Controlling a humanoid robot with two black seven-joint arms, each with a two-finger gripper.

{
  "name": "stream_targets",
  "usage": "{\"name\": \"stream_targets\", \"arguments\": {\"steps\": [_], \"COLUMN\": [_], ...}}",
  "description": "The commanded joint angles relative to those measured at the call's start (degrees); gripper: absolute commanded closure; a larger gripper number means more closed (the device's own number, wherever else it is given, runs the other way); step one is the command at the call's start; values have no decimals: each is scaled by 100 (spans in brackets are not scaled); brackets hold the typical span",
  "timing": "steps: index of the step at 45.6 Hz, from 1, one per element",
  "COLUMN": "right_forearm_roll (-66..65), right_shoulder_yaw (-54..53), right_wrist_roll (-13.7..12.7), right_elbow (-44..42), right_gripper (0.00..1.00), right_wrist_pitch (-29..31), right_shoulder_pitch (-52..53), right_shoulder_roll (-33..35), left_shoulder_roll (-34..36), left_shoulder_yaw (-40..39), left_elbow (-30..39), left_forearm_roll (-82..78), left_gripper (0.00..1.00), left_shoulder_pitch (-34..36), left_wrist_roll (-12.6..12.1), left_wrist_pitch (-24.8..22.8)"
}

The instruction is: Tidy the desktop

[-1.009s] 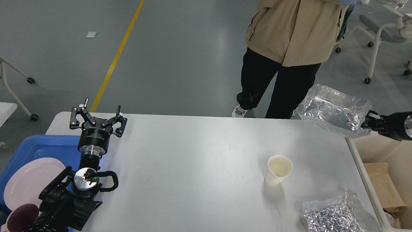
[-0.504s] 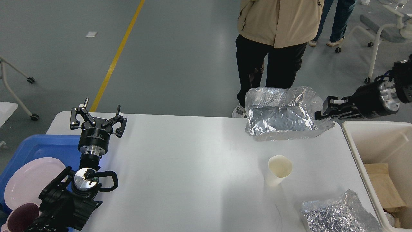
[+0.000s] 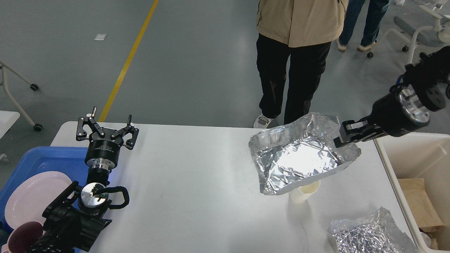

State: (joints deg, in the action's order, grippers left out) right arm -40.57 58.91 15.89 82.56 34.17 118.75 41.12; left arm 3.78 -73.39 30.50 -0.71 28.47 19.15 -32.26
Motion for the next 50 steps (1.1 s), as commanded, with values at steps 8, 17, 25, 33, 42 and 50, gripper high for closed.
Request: {"name": "stream_targets", "arguments": {"steps": [8, 17, 25, 33, 42, 50], "right_forearm_roll": [40, 610, 2157, 3098, 3372, 3389], "right_shoulder_yaw": [437, 437, 437, 437, 454, 419], "right_wrist_roll": [-68, -69, -77, -375, -1667, -1861], "right_elbow": [-1961, -4070, -6697, -8853, -8959, -8959], "right_gripper": [100, 100, 100, 100, 100, 78], "right_wrist_pitch": [-419, -1306, -1518, -1685, -2458, -2634], "right_shoulder_pitch": [-1414, -3374, -5562, -7593, -7999, -8359], "right_shoulder_roll": [519, 520, 379, -227, -421, -597], "left_shoulder_roll": [0, 0, 0, 0, 0, 0], "left_shoulder_yaw": [0, 0, 0, 0, 0, 0], "left_elbow": [0, 0, 0, 0, 0, 0], "left_forearm_roll": [0, 0, 0, 0, 0, 0], "left_gripper": [0, 0, 0, 0, 0, 0], "left_shoulder_pitch": [0, 0, 0, 0, 0, 0], "left_wrist_roll": [1, 1, 1, 1, 1, 1], "left_wrist_pitch": [0, 0, 0, 0, 0, 0]}}
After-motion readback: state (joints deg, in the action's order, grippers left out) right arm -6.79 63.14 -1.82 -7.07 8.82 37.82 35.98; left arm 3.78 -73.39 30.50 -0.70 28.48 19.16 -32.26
